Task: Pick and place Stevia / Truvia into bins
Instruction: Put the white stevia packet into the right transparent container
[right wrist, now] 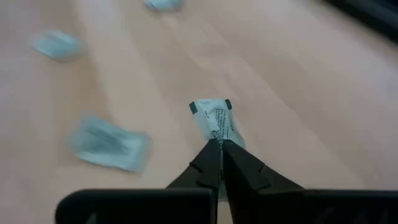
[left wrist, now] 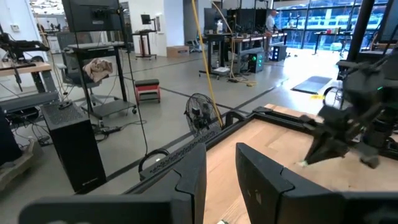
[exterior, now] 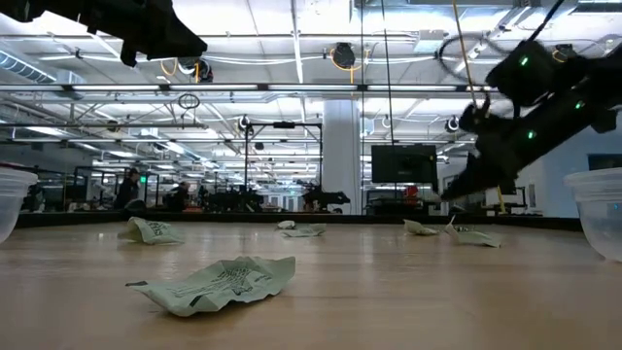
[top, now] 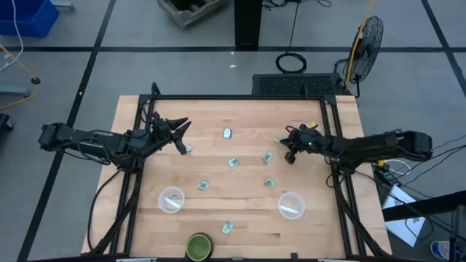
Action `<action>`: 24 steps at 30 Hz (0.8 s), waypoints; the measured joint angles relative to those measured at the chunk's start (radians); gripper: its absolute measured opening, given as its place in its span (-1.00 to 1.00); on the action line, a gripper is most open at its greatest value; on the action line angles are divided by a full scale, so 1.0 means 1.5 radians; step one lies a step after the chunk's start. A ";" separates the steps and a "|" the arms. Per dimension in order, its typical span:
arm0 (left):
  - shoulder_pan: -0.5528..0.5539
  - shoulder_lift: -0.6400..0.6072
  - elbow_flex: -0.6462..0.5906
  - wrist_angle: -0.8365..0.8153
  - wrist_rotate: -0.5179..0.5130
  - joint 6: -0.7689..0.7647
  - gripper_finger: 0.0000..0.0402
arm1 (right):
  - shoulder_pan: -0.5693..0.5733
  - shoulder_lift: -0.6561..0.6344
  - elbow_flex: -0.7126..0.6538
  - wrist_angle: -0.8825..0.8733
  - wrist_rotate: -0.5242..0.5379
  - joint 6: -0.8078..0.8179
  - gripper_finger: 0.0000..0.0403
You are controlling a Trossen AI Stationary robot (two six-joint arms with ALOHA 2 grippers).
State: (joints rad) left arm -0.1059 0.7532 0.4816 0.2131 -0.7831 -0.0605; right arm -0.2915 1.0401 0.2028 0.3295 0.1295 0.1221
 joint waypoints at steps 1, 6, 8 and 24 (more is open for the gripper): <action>0.000 0.000 0.000 0.000 0.000 0.000 -0.55 | 0.019 -0.026 0.001 0.000 -0.001 -0.002 -0.98; 0.000 0.000 0.000 0.000 0.000 0.000 -0.55 | 0.139 -0.144 0.034 -0.045 -0.040 -0.046 -0.99; 0.000 0.000 0.000 0.000 0.000 0.000 -0.55 | 0.196 -0.176 0.060 -0.085 -0.054 -0.059 -0.99; 0.000 0.000 0.000 0.000 0.000 -0.022 -0.55 | 0.619 -0.085 0.217 -0.335 0.107 0.004 -1.00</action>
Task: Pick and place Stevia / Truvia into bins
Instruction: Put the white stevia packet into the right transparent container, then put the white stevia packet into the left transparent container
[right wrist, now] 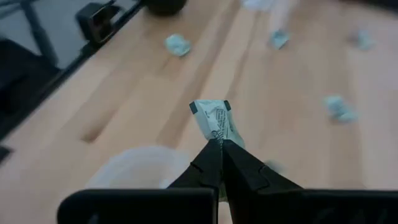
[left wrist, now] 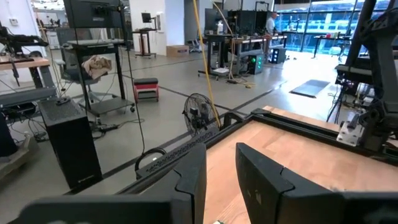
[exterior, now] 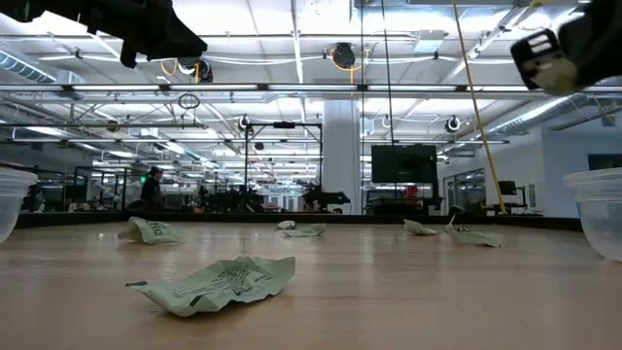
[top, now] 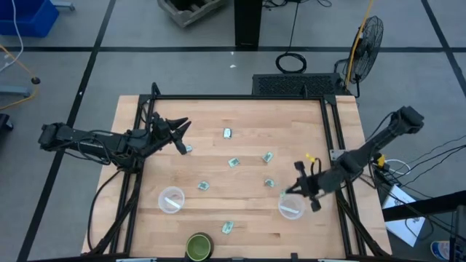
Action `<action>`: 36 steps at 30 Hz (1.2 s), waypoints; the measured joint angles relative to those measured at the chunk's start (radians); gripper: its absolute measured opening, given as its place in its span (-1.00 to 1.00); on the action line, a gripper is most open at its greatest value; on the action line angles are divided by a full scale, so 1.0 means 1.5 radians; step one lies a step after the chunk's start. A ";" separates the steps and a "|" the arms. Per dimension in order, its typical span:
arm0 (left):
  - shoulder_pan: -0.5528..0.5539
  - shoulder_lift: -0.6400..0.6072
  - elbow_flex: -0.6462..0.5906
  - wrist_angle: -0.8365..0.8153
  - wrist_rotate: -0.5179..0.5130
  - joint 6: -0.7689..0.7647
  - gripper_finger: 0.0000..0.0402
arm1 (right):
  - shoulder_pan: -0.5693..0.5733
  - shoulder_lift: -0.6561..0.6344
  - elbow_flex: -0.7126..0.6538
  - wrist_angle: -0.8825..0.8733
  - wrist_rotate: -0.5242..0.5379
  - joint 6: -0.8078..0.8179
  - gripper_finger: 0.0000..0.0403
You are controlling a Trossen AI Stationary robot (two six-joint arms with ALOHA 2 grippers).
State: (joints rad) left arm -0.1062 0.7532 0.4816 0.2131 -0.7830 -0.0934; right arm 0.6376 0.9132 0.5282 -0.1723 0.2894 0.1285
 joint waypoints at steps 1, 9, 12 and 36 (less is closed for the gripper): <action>0.000 0.000 0.000 0.000 0.000 -0.004 -0.55 | 0.012 0.010 0.000 -0.005 -0.002 0.028 -1.00; 0.000 0.000 0.000 -0.001 0.000 -0.010 -0.55 | 0.076 0.084 0.000 -0.038 -0.002 0.195 -1.00; 0.000 0.000 0.000 -0.001 0.000 -0.014 -0.55 | 0.080 0.121 0.000 -0.043 -0.005 0.239 -0.99; 0.000 0.000 0.000 -0.002 0.000 -0.013 -0.55 | 0.059 0.196 0.000 -0.048 -0.021 0.276 -0.61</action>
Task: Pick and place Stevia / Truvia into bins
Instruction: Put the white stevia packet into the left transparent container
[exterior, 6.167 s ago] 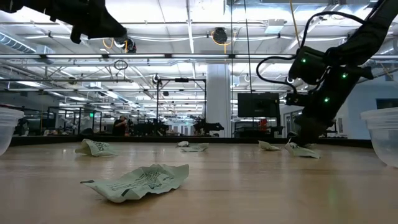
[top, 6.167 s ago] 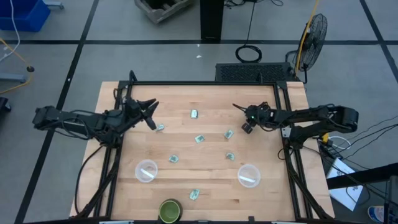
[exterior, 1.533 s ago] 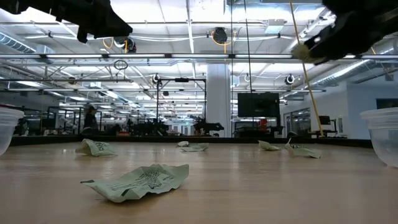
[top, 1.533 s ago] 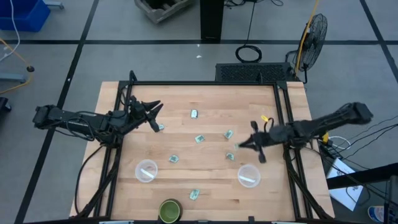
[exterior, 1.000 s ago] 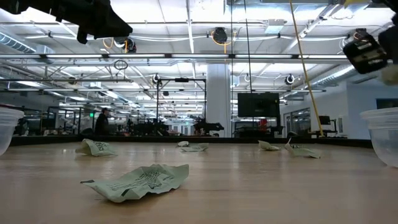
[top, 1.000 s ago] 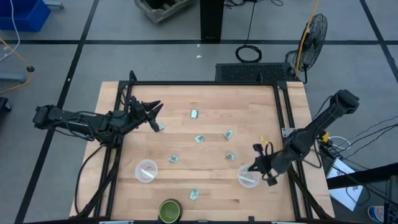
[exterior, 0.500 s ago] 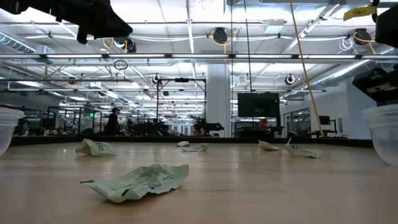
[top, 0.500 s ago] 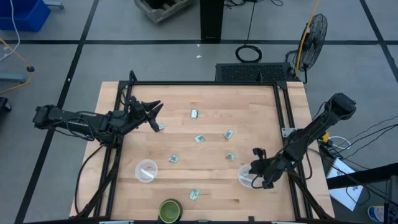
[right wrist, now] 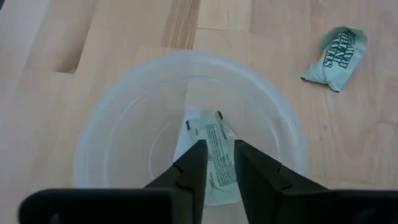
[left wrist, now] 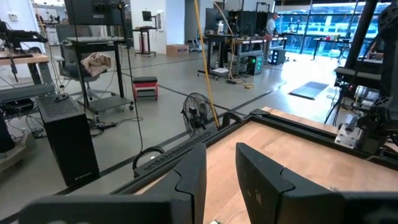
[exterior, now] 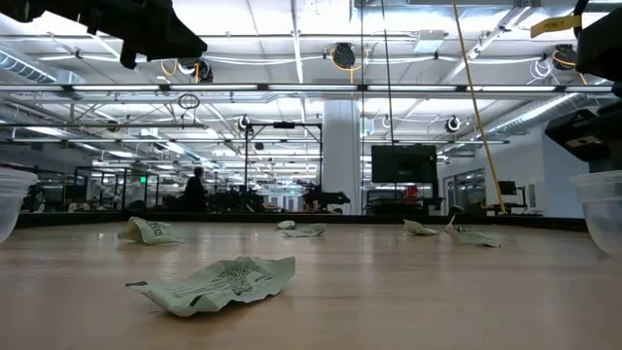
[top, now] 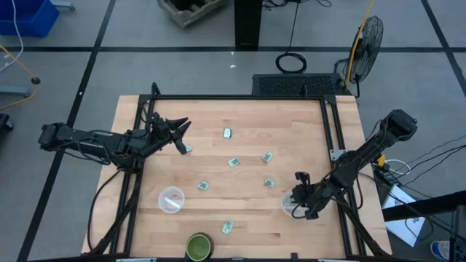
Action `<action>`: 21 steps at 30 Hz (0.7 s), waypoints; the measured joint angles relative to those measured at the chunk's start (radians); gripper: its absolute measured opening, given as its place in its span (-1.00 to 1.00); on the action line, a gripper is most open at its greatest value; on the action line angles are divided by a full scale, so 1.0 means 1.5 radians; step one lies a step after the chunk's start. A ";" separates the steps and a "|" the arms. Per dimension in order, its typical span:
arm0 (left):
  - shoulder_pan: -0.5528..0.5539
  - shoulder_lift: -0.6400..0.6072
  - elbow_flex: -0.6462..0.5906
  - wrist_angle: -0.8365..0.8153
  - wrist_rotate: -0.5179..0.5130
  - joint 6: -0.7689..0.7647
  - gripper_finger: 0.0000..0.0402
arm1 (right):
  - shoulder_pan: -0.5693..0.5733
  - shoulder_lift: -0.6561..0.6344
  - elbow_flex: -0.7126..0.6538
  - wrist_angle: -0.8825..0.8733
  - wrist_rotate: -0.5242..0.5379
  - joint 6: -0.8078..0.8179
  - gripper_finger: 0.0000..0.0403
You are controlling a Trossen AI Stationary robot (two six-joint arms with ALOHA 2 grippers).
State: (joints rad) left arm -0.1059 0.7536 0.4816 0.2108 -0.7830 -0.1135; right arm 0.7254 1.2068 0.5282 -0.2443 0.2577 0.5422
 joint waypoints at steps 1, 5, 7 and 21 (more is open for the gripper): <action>0.000 0.000 0.000 0.000 0.000 0.000 -0.55 | 0.000 0.000 0.000 0.000 0.000 0.000 -0.58; 0.000 0.000 0.000 0.000 0.000 0.000 -0.55 | 0.000 -0.001 0.000 0.022 0.000 -0.005 -0.49; 0.000 0.000 0.000 0.000 0.000 0.000 -0.55 | 0.000 -0.007 0.000 0.050 0.000 -0.007 -0.46; 0.000 0.004 0.000 -0.018 0.112 -0.044 -0.55 | 0.000 -0.158 0.000 0.144 0.104 -0.319 -0.49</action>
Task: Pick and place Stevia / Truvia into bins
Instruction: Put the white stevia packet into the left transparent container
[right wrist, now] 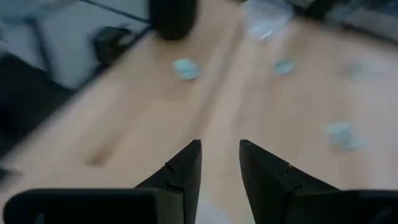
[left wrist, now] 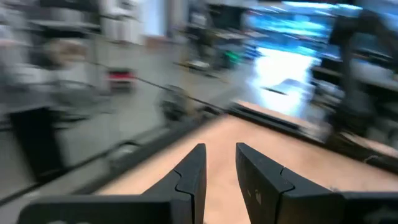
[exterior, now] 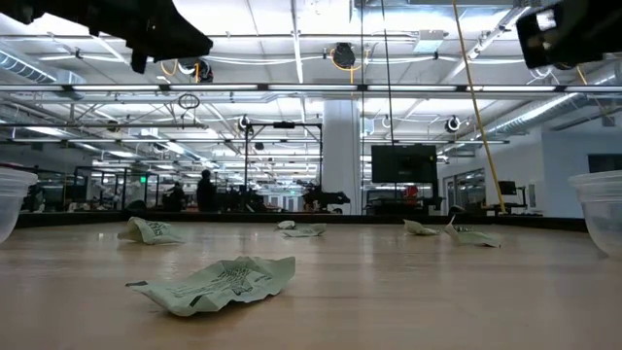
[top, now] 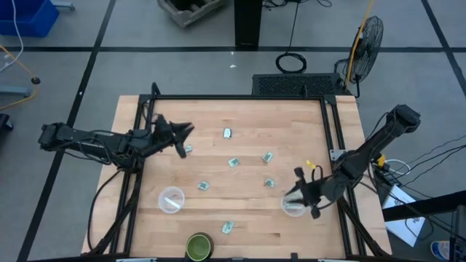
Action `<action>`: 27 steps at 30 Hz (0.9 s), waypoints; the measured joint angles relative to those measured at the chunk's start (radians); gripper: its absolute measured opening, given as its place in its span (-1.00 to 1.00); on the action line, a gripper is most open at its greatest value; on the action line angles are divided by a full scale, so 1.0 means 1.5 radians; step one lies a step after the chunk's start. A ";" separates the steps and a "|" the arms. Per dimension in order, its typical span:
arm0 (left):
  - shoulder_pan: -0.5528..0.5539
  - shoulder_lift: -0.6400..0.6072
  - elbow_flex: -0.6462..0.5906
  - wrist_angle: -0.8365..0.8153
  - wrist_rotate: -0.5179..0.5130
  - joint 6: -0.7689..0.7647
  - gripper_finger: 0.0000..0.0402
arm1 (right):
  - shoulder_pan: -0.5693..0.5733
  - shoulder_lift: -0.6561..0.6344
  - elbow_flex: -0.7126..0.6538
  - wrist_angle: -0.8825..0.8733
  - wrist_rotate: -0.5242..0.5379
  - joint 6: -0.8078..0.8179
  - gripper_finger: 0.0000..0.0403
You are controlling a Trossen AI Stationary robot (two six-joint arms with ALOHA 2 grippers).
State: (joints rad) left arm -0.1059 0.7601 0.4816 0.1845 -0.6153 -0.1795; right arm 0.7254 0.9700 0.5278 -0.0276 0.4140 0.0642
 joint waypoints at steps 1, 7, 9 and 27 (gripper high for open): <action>0.000 0.003 0.000 -0.005 0.046 0.000 -0.55 | 0.000 -0.007 0.000 0.000 0.035 -0.043 -0.49; -0.004 0.052 0.000 -0.039 0.131 -0.036 -0.55 | -0.012 -0.026 0.000 -0.004 0.239 -0.231 -0.48; -0.001 0.078 0.000 -0.074 0.132 -0.038 -0.55 | -0.030 -0.026 0.000 -0.005 0.269 -0.249 -0.48; 0.039 0.266 0.295 -0.695 0.180 -0.143 -0.55 | -0.304 -0.027 -0.045 0.101 0.268 -0.263 -0.48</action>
State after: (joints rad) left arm -0.0468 1.1584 0.9237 -0.8586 -0.3451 -0.3934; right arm 0.2689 0.9295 0.4599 0.1237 0.8161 -0.3297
